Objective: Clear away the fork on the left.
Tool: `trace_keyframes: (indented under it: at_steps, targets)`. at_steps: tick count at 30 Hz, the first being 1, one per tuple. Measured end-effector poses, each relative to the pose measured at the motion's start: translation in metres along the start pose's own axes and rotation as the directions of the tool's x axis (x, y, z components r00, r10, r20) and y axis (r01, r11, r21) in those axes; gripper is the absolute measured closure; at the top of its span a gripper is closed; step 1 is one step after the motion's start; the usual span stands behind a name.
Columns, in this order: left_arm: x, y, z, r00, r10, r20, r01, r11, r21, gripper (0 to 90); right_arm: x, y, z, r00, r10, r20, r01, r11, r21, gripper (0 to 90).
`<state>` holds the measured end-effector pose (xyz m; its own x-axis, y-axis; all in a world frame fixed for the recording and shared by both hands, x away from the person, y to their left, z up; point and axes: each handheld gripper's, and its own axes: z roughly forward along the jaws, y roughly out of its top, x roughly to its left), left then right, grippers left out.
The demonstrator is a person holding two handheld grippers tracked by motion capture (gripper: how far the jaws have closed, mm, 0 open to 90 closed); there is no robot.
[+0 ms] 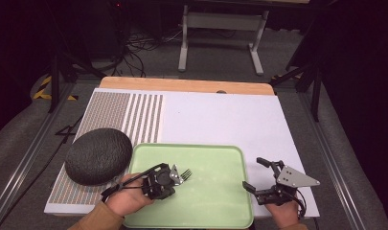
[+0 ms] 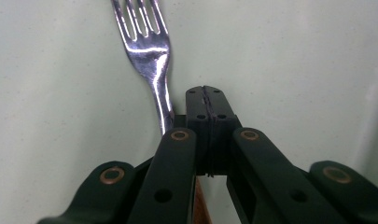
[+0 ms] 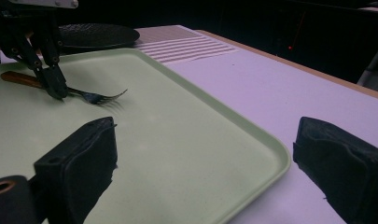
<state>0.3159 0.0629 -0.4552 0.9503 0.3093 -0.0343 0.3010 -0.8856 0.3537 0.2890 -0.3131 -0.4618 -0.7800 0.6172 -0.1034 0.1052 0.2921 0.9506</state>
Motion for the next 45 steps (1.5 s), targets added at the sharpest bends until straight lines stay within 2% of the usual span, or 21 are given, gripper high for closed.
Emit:
trace_keyframes:
  at_steps: [4,14,17,18,20,24,27,29,30,31,32,33,35,37,41,43,45]
  targets:
    - [0.004,-0.002,-0.001,0.9991,-0.015,-0.04,0.015,0.9999,0.003,90.0,0.0,0.0,0.0,1.0,0.002,0.0,-0.002,1.0,-0.002,6.6]
    - [0.022,-0.016,-0.007,0.991,-0.097,-0.092,0.097,0.9952,-0.002,90.0,0.0,0.0,0.0,1.0,0.002,0.001,-0.002,1.0,-0.003,6.6]
    - [0.03,-0.024,-0.01,0.985,-0.137,-0.105,0.138,0.9905,-0.003,89.9,0.0,0.001,0.001,1.0,0.002,0.0,-0.002,1.0,-0.002,6.6]
    - [0.03,-0.024,-0.01,0.985,-0.137,-0.105,0.138,0.9905,-0.003,89.9,-0.001,0.001,0.001,1.0,0.002,-0.002,-0.002,1.0,-0.001,6.6]
    - [0.034,-0.028,-0.011,0.9802,-0.162,-0.113,0.162,0.9867,-0.014,89.9,-0.001,0.001,0.001,1.0,0.001,0.0,-0.001,1.0,0.0,6.6]
    - [0.04,-0.035,-0.013,0.9749,-0.189,-0.118,0.187,0.982,-0.024,89.9,-0.001,0.002,0.003,1.0,0.0,-0.009,0.0,1.0,-0.003,6.6]
    - [0.044,-0.041,-0.016,0.9669,-0.219,-0.13,0.218,0.9756,-0.027,89.9,-0.001,0.002,0.005,0.9999,-0.002,-0.014,0.002,1.0,-0.001,6.6]
    - [0.045,-0.044,-0.017,0.9635,-0.233,-0.131,0.231,0.9724,-0.034,89.8,-0.001,0.003,0.006,0.9999,-0.003,-0.016,0.003,1.0,-0.002,6.6]
    - [0.046,-0.045,-0.017,0.9633,-0.23,-0.138,0.228,0.9731,-0.034,89.8,-0.002,0.003,0.006,0.9999,-0.005,-0.014,0.005,1.0,0.001,6.6]
    - [0.047,-0.047,-0.017,0.9594,-0.247,-0.137,0.244,0.9691,-0.038,89.8,-0.002,0.003,0.007,0.9999,-0.005,-0.016,0.005,1.0,-0.001,6.6]
    - [0.047,-0.048,-0.018,0.9593,-0.246,-0.138,0.243,0.9692,-0.04,89.8,-0.002,0.003,0.008,0.9998,-0.005,-0.02,0.005,1.0,-0.006,6.6]
    - [0.048,-0.049,-0.018,0.9555,-0.259,-0.141,0.256,0.9659,-0.04,89.7,-0.002,0.004,0.009,0.9997,-0.005,-0.024,0.005,1.0,-0.005,6.6]
    - [0.049,-0.051,-0.019,0.9551,-0.257,-0.148,0.253,0.9665,-0.044,89.8,-0.002,0.004,0.01,0.9997,-0.007,-0.024,0.007,1.0,-0.006,6.6]
    - [0.05,-0.054,-0.02,0.9507,-0.271,-0.151,0.267,0.9627,-0.046,89.7,-0.002,0.004,0.01,0.9996,-0.005,-0.027,0.004,1.0,-0.005,6.6]
    - [0.051,-0.057,-0.021,0.9482,-0.278,-0.155,0.272,0.9606,-0.058,88.4,-0.002,0.005,0.012,0.9995,-0.006,-0.032,0.006,1.0,-0.008,6.6]
    - [0.05,-0.058,-0.023,0.9475,-0.276,-0.162,0.263,0.9601,-0.094,78.1,-0.003,0.005,0.013,0.9994,-0.009,-0.033,0.009,1.0,-0.005,6.6]
    - [0.05,-0.059,-0.026,0.952,-0.27,-0.144,0.253,0.9589,-0.129,73.3,-0.003,0.006,0.013,0.9993,-0.008,-0.036,0.008,1.0,-0.007,6.6]
